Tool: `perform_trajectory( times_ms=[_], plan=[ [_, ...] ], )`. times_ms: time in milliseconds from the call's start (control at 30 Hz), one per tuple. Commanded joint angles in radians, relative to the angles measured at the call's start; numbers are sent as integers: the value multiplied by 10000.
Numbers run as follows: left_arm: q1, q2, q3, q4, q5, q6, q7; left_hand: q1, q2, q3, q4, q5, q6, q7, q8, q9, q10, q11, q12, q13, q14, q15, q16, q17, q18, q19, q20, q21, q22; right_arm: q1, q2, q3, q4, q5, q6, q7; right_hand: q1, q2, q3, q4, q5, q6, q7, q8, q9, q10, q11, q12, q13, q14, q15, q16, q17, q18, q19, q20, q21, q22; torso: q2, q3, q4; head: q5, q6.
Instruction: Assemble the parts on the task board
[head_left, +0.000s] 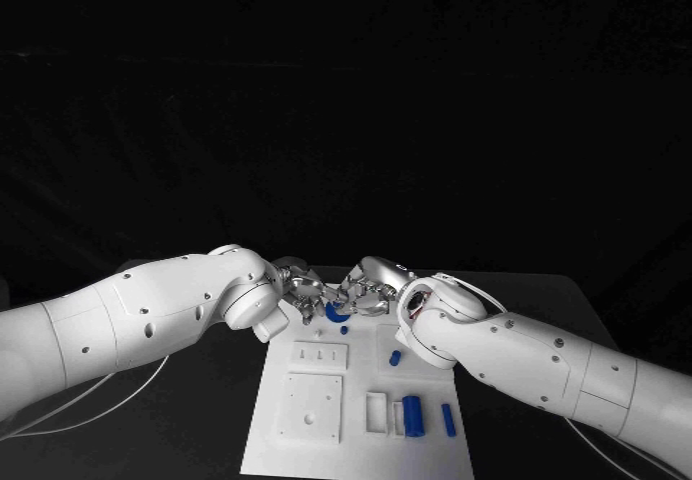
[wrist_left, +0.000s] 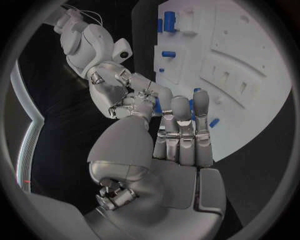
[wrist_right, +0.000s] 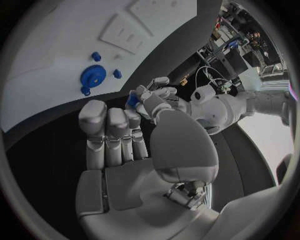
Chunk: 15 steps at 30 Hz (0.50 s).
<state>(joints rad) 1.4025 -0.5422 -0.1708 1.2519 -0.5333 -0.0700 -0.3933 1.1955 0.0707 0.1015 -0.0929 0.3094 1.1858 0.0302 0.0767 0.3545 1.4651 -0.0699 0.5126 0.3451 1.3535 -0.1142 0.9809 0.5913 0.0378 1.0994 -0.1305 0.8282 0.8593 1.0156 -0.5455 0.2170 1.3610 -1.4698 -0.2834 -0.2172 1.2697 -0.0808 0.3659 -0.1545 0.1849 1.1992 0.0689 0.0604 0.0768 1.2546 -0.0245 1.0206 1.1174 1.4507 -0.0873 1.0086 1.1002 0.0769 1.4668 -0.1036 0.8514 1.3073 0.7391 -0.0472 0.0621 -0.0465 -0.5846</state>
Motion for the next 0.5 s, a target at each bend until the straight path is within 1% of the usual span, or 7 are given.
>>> perform_trajectory(
  times_ms=[33, 67, 133, 167, 200, 367, 500],
  plan=[
    [16, -10, 9, 25, 188, 58, 74, -66, 120, 559, -591, 249, 347, -341, 135, 2617, 436, -71, 29, 8, -34, -57, 63, 32, -102, -3, -75, -62, 98, -20, 8, -7, -14, -82, 220, 10, -13, 127, -25, 22, 40, 57, -17, 32, 1, 10, -16, -43, 3, 12, -19, -34, 16, 7, 248, -39, 50, 1046, 3, 4, 5, 1, -13],
    [16, -11, 9, 27, 197, 65, 66, -179, 124, 695, -663, 318, 329, -353, 157, 3202, 425, -87, 33, 7, -45, -59, 77, 39, -106, -6, -79, -78, 157, -22, 9, -7, -17, -82, 223, 9, -13, 127, -25, 22, 40, 57, -17, 32, 1, 10, -16, -43, 3, 12, -19, -34, 16, 7, 248, -39, 50, 1046, 3, 5, 8, 3, -16],
    [16, -14, 8, 34, 215, 81, 48, -315, 69, 802, -702, 351, 408, -414, 167, 3956, 430, -111, 56, 17, -47, -69, 84, 35, -115, -1, -88, -116, 229, -28, 9, -7, -23, -83, 228, 8, -13, 127, -25, 22, 40, 57, -17, 32, 1, 10, -16, -43, 3, 12, -19, -34, 16, 7, 248, -39, 50, 1046, 4, 6, 12, 7, -25],
    [16, -15, 8, 37, 227, 87, 39, -406, 46, 894, -707, 352, 399, -439, 78, 4607, 422, -87, 66, 22, -48, -88, 100, 39, -130, 11, -96, -158, 297, -32, 9, -7, -27, -83, 229, 7, -13, 127, -25, 22, 40, 57, -17, 32, 1, 10, -16, -43, 3, 12, -19, -34, 16, 7, 248, -39, 50, 1046, 4, 7, 12, 7, -25],
    [16, -15, 8, 39, 237, 91, 34, -423, 52, 952, -714, 352, 456, -446, 14, 4892, 429, -116, 79, 29, -52, -77, 104, 38, -134, 16, -98, -185, 335, -35, 9, -7, -31, -83, 230, 7, -13, 127, -25, 22, 40, 57, -17, 32, 1, 10, -16, -43, 3, 12, -19, -34, 16, 7, 248, -39, 50, 1046, 6, 12, 15, 11, -27],
    [16, -14, 8, 55, 324, 104, -6, -517, 1, 1011, -652, 317, 684, -536, -85, 5932, 445, -129, 255, 83, -23, -99, 184, 93, -169, 69, -120, -287, 525, -71, 4, -7, -67, -83, 188, 8, -20, 123, -66, 45, 39, 55, -20, 27, -2, -27, -17, -109, -46, 4, -22, -78, -11, 10, 241, -42, -9, 1032, 2, 13, 1, 31, -67],
    [15, 2, 6, 56, 352, 89, -29, -547, -1, 1016, -650, 379, 842, -584, -79, 6321, 464, -128, 451, 127, 37, -91, 266, 155, -166, 108, -106, -317, 626, -96, -19, -7, -97, -47, 77, 66, -105, 14, -152, 100, 103, -200, 42, 10, -60, -84, 15, -202, -118, -7, -2, -139, -54, 14, 232, -34, -72, 1017, 4, 14, -12, 52, -71]
  ],
)
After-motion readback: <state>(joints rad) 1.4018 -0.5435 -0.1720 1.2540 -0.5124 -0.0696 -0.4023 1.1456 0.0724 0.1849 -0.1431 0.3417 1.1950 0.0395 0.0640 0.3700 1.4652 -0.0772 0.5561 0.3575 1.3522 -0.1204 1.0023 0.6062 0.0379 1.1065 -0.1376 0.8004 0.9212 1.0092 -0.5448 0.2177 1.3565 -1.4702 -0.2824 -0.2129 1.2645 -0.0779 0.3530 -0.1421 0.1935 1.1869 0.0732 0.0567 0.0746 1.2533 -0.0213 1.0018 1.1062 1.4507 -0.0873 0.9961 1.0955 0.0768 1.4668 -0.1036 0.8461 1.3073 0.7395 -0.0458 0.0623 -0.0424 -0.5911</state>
